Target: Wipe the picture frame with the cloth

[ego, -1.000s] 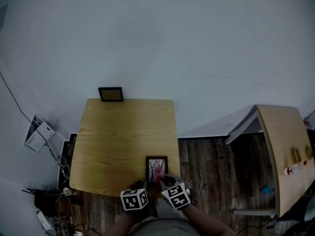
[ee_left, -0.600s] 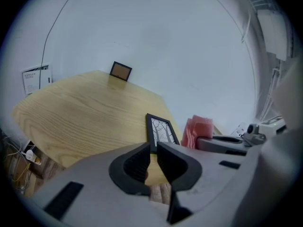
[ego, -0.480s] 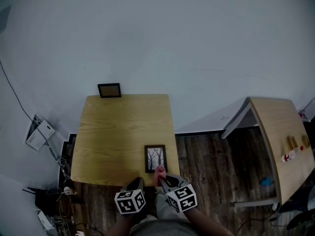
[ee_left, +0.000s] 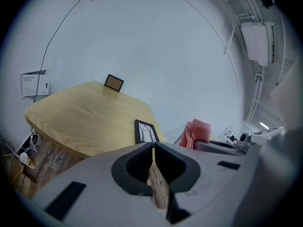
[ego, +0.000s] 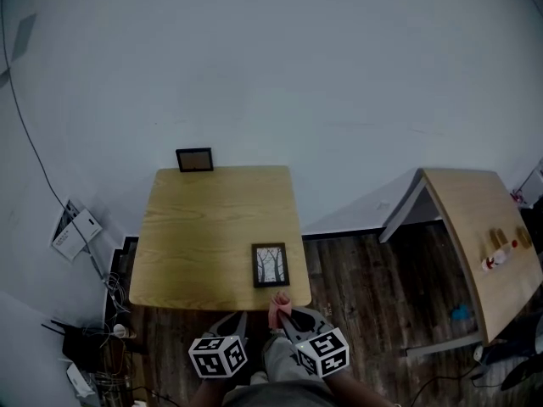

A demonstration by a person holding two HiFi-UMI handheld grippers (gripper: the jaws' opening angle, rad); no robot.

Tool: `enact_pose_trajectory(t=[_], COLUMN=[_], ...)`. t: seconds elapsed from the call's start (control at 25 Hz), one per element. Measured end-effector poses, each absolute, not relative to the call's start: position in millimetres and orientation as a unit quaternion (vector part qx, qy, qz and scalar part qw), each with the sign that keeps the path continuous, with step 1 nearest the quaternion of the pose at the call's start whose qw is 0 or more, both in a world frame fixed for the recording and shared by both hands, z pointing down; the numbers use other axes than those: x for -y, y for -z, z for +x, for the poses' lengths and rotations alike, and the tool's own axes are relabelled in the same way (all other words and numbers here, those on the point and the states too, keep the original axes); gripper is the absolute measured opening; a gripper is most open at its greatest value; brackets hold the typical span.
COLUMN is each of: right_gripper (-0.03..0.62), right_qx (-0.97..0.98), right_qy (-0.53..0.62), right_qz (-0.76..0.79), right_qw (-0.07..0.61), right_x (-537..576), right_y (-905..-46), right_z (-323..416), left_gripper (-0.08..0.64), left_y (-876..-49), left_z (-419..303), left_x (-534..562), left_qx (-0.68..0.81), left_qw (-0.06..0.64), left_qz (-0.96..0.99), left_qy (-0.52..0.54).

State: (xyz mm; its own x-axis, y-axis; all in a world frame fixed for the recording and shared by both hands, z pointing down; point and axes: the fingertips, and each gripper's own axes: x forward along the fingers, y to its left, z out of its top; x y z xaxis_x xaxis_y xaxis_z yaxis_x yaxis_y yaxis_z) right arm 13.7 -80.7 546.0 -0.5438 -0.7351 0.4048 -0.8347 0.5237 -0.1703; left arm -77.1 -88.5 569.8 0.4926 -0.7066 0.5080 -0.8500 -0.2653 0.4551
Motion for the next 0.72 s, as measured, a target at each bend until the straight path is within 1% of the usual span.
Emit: enact_pose_trajectory(t=[0.4, 0.52, 0.72], right_gripper=[0.018, 0.018, 0.018], right_qx=[0.874, 0.873, 0.87], right_qy=[-0.162, -0.154, -0.138], right_qz=[0.442, 0.446, 0.456], right_qw=[0.118, 0.123, 0.129], right_x=[43, 42, 45], right_y=[-522, -518, -517], right_z=[2, 1, 2], left_gripper=[0.015, 0.015, 0.015], left_y=[-537, -534, -539], left_z=[-91, -95, -100], left_x=[54, 53, 57], left_qx=[0.487, 0.492, 0.497], left_qw=[0.337, 0.332, 0.344], left_qz=[0.803, 0.802, 0.795], left_qy=[-0.063, -0.059, -0.051])
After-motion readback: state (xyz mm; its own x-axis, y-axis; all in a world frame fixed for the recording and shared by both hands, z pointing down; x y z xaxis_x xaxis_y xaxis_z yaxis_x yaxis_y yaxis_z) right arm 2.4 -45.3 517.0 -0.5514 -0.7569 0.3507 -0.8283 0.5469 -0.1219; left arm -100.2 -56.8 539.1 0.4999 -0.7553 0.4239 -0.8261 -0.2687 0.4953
